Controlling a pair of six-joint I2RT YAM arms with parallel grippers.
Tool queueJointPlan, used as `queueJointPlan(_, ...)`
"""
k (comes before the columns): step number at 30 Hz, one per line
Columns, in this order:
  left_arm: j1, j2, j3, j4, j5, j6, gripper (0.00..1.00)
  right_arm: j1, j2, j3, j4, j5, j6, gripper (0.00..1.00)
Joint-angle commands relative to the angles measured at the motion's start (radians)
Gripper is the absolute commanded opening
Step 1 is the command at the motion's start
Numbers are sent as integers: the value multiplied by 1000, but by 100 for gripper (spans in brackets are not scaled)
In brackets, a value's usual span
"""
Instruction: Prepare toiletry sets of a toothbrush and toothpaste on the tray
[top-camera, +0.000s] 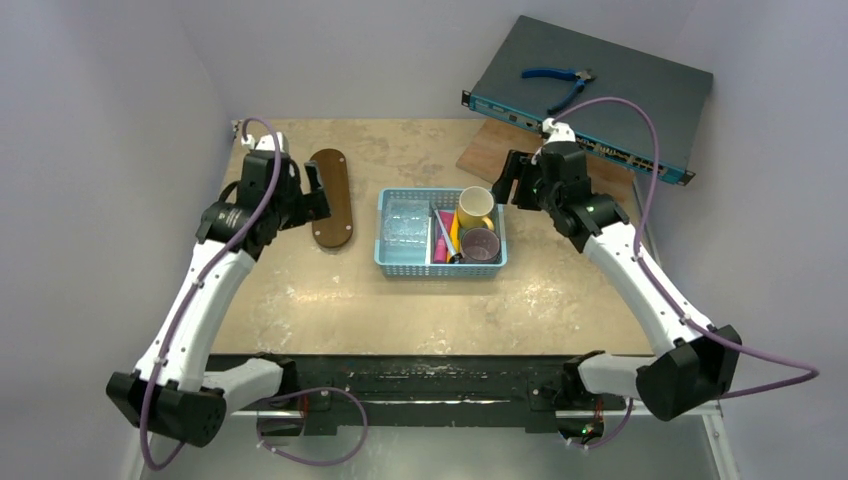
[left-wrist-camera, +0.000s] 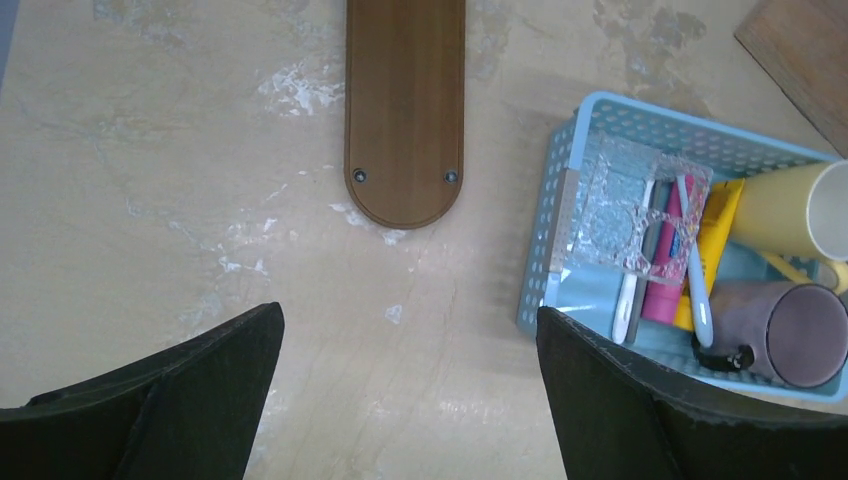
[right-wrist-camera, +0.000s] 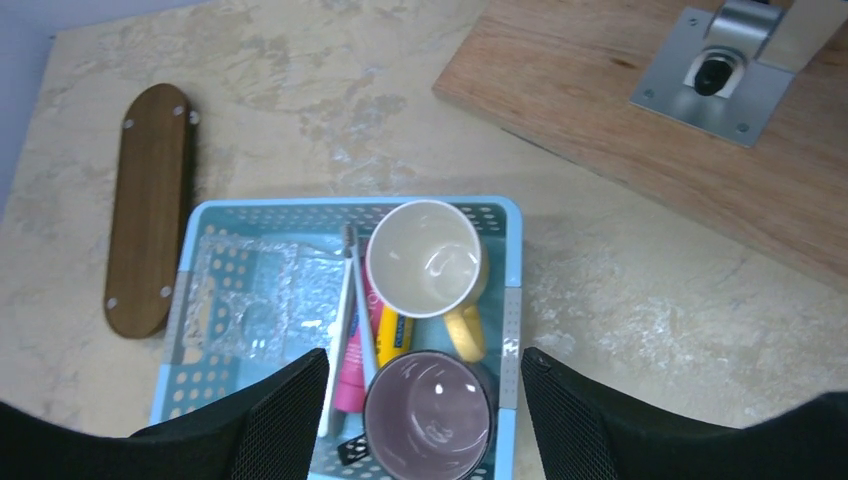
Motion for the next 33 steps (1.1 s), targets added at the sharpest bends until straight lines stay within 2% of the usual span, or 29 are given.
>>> queueJointPlan(1,69,110,83,64,47,-56,96,12,-82,-26,-17,-85,-3,74)
queueJointPlan(14,182,566,353,74,87,-170,90,20,-269,-140,-19,-181,12,75)
queueJointPlan(22,253,806,568,75,177,-254,89,23,-272,-172,-4,-233,30,75)
queueJointPlan(33,322,1090,820,208,351,-384,90,31,-242,-163,-2,-268,51,76)
